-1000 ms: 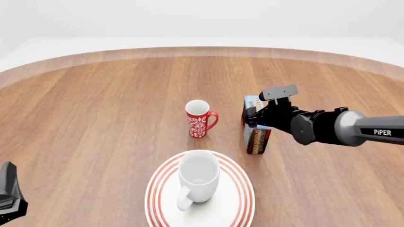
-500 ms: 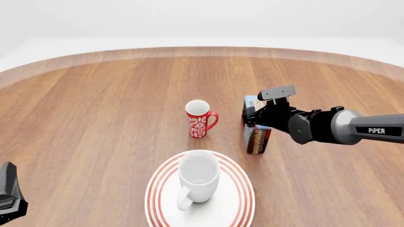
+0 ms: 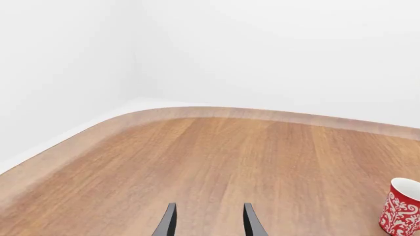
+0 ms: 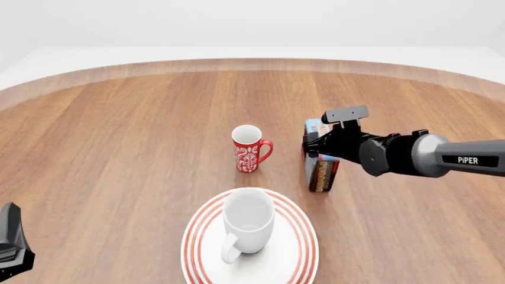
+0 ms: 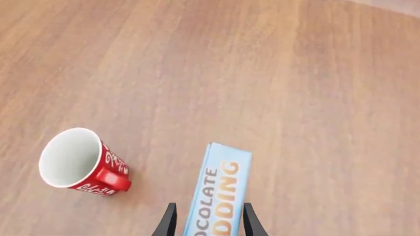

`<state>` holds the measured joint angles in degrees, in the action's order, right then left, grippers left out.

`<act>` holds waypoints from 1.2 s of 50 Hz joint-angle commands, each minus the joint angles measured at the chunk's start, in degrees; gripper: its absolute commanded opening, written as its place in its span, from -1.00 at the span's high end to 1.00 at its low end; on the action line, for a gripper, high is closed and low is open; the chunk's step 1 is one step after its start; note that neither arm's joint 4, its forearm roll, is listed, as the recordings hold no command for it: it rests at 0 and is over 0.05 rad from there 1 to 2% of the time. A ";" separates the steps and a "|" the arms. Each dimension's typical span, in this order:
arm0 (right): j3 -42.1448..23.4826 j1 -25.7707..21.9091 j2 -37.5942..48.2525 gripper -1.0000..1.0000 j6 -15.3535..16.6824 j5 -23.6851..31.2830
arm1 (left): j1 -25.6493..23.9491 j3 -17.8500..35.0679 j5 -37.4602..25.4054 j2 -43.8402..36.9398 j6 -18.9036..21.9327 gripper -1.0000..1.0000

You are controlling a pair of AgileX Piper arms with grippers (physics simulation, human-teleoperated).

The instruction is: Pick up the white mug and put it on the plate, and put the chocolate pudding to the right of the plate.

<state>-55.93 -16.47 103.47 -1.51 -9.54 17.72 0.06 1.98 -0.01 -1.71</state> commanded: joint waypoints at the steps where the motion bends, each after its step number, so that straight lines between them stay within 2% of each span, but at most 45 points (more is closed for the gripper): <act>1: -0.27 0.22 0.87 -1.00 -0.02 1.06 | 0.01 0.00 0.02 0.00 0.00 -1.00; 28: -3.65 -0.23 3.11 -1.00 -2.62 4.94 | 0.01 0.00 -0.01 0.00 0.04 -1.00; 49: -3.84 0.10 3.19 -1.00 -2.88 5.55 | -0.01 0.00 0.01 0.00 0.00 -1.00; 50: -3.62 0.28 2.98 1.00 -2.75 5.37 | 0.01 0.00 0.01 0.00 0.01 -1.00; 60: -2.37 0.74 0.87 1.00 -2.69 5.16 | -0.03 0.00 0.03 0.00 0.01 -1.00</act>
<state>-59.36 -16.11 105.24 -3.59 -4.39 17.71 0.06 2.00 -0.01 -1.70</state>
